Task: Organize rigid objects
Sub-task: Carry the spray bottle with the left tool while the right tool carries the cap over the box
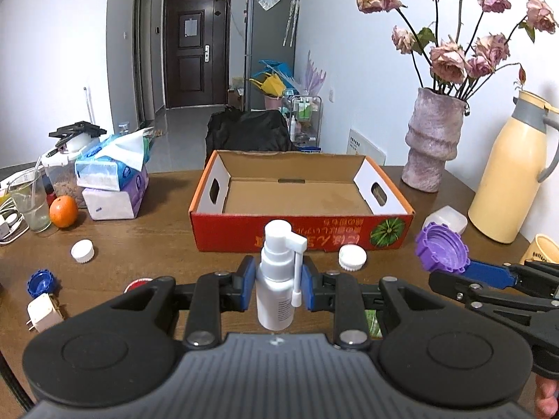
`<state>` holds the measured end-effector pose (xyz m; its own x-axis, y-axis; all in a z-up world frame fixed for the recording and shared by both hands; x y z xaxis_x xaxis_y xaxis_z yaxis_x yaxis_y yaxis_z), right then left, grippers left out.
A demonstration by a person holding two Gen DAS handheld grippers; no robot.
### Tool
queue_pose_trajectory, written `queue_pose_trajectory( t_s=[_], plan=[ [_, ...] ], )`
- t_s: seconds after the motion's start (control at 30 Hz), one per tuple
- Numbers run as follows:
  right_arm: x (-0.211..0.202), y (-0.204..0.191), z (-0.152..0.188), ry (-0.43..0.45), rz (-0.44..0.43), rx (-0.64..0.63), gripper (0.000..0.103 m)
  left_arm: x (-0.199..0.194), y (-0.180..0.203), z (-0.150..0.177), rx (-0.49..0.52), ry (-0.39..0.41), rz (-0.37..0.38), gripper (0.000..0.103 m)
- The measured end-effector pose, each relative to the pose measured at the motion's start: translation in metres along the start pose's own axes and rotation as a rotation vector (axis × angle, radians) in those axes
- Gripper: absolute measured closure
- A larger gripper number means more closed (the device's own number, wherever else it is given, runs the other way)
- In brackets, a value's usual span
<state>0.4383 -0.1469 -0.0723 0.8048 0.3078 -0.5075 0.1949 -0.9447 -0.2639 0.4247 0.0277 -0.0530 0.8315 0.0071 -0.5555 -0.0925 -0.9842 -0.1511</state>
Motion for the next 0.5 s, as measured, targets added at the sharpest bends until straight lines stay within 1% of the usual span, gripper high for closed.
queue_pose_trajectory(
  t_s=[0.27,0.5],
  plan=[
    [0.016,-0.007,-0.024,0.013,-0.001,-0.003,0.069,0.008,-0.004,-0.022,-0.006,0.03,-0.007,0.075],
    [0.037,-0.01,-0.039,0.002,-0.007,-0.005,0.069,0.021,-0.006,-0.041,-0.013,0.054,-0.005,0.075]
  ],
)
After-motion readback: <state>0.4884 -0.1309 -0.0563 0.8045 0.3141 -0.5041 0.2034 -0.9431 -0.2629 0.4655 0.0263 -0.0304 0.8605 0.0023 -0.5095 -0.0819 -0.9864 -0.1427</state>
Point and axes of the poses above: each gripper's, at about its wrist camera, not at the fingertips, and x roughly the way its jaws point, y to its right, z to its underside, the point moved 8 cm from there along x, roughly the way its jaws point, and after that the axes turned 13 degrees about x, right-handed, at the moved point
